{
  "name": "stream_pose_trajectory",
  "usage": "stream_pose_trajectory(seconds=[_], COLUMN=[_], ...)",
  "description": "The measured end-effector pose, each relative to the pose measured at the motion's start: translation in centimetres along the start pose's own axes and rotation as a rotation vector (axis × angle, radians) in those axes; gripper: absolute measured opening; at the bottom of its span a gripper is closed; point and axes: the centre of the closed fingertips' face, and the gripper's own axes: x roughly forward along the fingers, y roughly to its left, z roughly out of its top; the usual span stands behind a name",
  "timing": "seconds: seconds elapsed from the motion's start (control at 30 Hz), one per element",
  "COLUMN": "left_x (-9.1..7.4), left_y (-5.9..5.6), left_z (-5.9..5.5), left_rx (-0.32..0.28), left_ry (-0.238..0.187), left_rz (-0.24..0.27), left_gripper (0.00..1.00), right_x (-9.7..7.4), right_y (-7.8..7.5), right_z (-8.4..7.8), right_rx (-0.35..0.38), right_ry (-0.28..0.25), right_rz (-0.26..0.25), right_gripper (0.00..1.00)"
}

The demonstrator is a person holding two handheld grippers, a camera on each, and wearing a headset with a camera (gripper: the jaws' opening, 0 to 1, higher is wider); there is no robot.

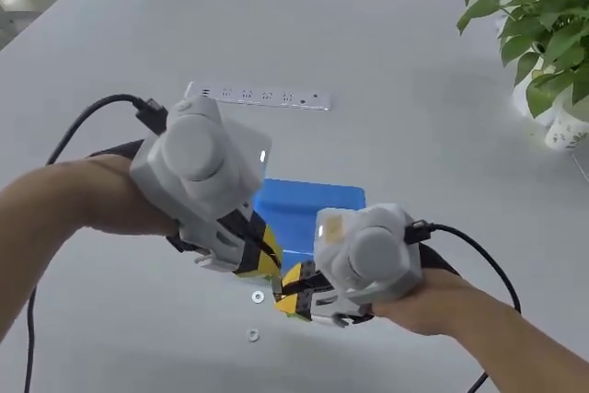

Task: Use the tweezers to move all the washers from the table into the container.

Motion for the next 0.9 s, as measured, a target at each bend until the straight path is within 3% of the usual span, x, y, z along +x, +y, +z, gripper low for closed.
stream_pose_trajectory(seconds=[0.43, 0.9], left_x=[-1.2, -1.6], left_y=[1.5, 4.0], left_z=[1.8, 2.7], left_rx=[0.041, 0.076], left_ry=[0.002, 0.014], left_rz=[0.01, 0.014], left_gripper=[0.06, 0.06], right_x=[-1.7, -2.7], right_y=[-1.9, -4.7], right_z=[0.9, 1.2], right_rx=[-0.014, -0.016], right_ry=[-0.011, -0.018], right_rz=[-0.04, -0.077], right_gripper=[0.09, 0.09])
